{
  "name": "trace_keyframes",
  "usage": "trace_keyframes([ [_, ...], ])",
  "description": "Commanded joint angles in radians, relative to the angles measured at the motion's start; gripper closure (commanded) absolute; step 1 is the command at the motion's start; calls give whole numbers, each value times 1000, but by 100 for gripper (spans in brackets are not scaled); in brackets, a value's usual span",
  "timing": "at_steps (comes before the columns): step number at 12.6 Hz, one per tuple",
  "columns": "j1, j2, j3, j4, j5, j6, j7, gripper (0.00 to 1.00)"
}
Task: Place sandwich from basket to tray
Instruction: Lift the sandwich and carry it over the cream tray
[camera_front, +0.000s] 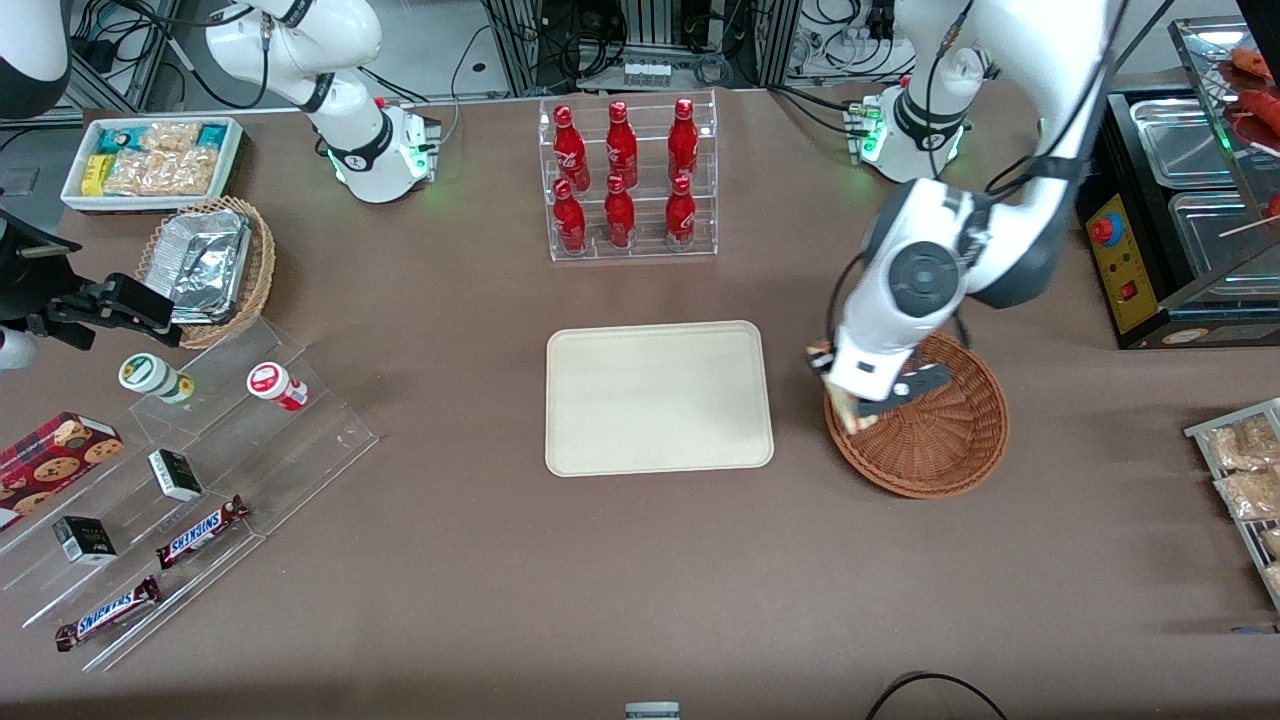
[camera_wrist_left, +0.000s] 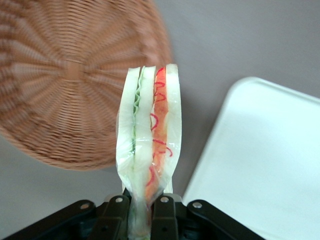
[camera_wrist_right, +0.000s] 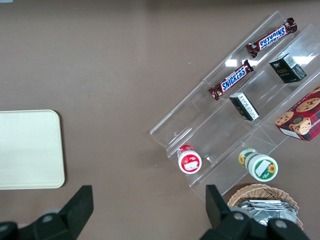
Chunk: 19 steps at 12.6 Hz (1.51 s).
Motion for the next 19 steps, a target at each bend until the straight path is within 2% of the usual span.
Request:
trace_keyframes([
  [1, -63, 110, 8, 131, -1, -37, 29, 90],
  [6, -220, 292, 10, 329, -9, -33, -21, 90],
  [11, -303, 424, 8, 476, -11, -11, -125, 91],
  [19, -363, 492, 7, 501, -8, 101, -176, 90],
])
